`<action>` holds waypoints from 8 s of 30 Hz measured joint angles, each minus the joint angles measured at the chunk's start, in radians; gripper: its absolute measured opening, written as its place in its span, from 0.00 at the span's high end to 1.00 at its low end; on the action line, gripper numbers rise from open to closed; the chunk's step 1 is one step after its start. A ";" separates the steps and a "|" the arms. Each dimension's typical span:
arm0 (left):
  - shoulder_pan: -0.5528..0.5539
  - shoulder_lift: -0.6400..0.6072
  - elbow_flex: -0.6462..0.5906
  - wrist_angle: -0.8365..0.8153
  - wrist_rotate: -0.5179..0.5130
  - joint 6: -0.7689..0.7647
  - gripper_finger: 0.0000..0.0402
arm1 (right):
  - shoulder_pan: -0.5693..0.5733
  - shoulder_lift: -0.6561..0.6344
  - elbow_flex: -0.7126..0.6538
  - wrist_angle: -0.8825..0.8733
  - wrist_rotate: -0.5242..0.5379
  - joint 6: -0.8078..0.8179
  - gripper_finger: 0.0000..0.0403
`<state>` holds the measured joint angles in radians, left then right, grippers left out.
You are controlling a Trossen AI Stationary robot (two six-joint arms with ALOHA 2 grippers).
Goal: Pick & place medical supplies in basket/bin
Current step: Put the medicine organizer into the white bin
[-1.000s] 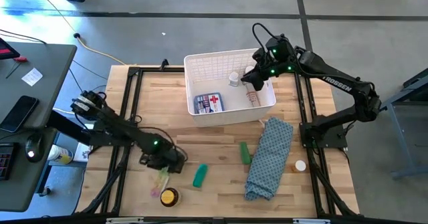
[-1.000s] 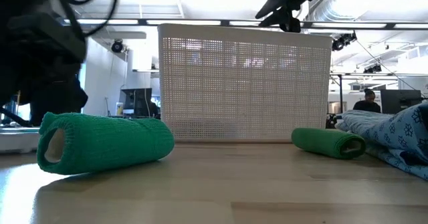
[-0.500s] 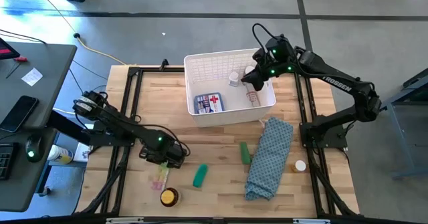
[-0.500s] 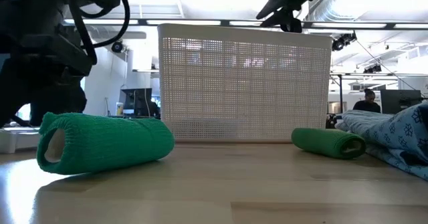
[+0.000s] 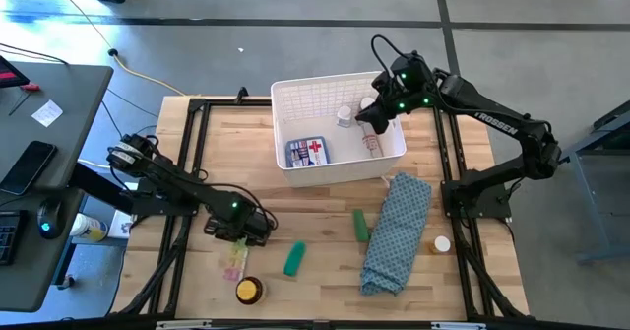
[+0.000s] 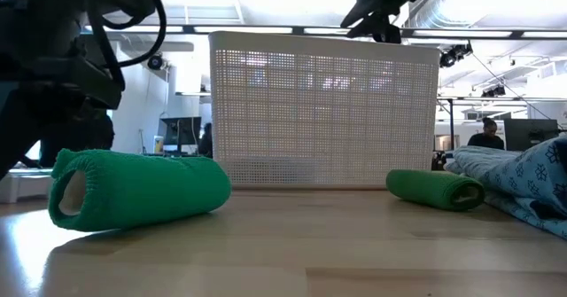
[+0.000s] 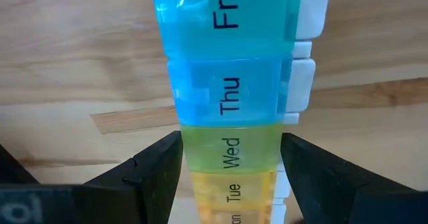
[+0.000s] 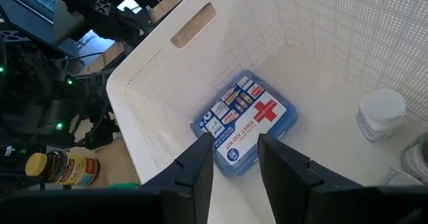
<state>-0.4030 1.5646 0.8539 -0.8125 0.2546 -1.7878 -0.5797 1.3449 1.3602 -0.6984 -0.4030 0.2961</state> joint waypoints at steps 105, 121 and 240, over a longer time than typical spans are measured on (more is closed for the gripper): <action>0.016 0.023 -0.010 0.180 0.050 0.056 0.21 | 0.000 0.000 -0.001 -0.087 -0.013 -0.062 0.73; 0.013 0.014 0.005 0.186 0.124 0.154 0.03 | 0.000 0.000 -0.001 -0.084 0.000 -0.062 0.73; 0.907 0.316 0.895 0.053 -0.356 1.901 0.39 | -0.033 -0.017 0.000 -0.068 0.109 0.244 0.73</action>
<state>0.5043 1.8805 1.7485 -0.7592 -0.1017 0.1131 -0.6125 1.3284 1.3598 -0.7666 -0.2941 0.5397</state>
